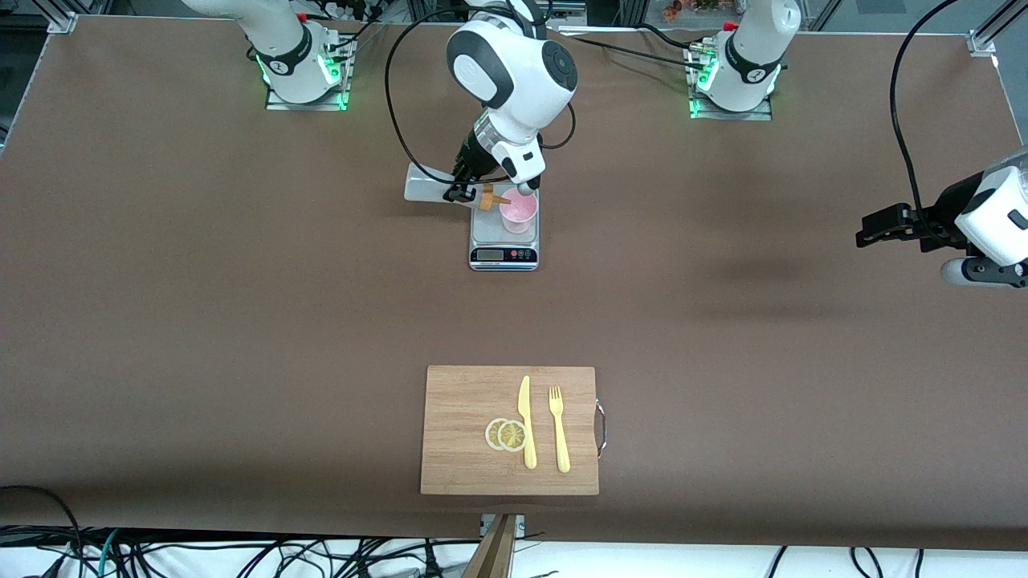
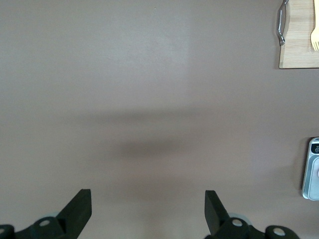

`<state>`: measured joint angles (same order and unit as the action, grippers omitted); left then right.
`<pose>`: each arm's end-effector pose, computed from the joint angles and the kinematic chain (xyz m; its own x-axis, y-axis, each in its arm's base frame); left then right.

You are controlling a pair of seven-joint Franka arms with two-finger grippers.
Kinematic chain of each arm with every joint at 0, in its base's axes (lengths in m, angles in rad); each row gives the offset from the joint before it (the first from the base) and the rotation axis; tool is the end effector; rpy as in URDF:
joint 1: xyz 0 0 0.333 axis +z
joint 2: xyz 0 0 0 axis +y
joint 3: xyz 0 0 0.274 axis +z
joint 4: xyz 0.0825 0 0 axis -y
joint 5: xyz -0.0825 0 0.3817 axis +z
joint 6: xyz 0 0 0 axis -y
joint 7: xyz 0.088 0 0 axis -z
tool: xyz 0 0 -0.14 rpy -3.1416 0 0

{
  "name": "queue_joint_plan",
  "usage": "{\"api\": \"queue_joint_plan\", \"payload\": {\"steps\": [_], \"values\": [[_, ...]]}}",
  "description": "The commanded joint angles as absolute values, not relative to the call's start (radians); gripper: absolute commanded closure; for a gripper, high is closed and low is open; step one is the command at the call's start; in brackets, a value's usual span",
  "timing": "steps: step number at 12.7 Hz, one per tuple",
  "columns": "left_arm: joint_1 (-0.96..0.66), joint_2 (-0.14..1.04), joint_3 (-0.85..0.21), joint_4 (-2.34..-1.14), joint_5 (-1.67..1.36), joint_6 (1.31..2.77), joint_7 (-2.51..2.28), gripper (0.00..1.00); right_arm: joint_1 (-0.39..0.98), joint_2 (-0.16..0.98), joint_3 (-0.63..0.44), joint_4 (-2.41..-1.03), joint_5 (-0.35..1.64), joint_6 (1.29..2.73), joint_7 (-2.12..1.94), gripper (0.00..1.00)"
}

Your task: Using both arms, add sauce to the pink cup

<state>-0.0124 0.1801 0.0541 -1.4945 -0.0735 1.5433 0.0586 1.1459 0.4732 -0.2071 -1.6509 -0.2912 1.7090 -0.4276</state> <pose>0.5874 0.0121 0.4804 0.9918 -0.0187 -0.1267 -0.0098 -0.9974 0.0709 0.3758 0.4620 0.2587 0.1240 0.8544 -0.5046 0.9886 -0.0624 0.1374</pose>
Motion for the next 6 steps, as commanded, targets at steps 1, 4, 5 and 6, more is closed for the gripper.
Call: {"api": "queue_joint_plan", "payload": {"steps": [1, 4, 5, 6], "values": [[-0.011, 0.196, 0.055, -1.462, -0.049, 1.519, 0.078, 0.00, 1.151, 0.443, -0.222, -1.677, -0.236, 1.738, -0.414, 0.69], [-0.011, 0.196, 0.055, -1.462, -0.049, 1.519, 0.078, 0.00, 1.147, 0.393, -0.248, -1.756, -0.175, 1.830, -0.416, 0.69], [-0.011, 0.198, 0.055, -1.462, -0.049, 1.519, 0.078, 0.00, 1.147, 0.374, -0.255, -1.788, -0.164, 1.863, -0.416, 0.69], [-0.011, 0.198, 0.055, -1.462, -0.049, 1.519, 0.078, 0.00, 1.147, 0.359, -0.261, -1.813, -0.147, 1.893, -0.416, 0.69]]}}
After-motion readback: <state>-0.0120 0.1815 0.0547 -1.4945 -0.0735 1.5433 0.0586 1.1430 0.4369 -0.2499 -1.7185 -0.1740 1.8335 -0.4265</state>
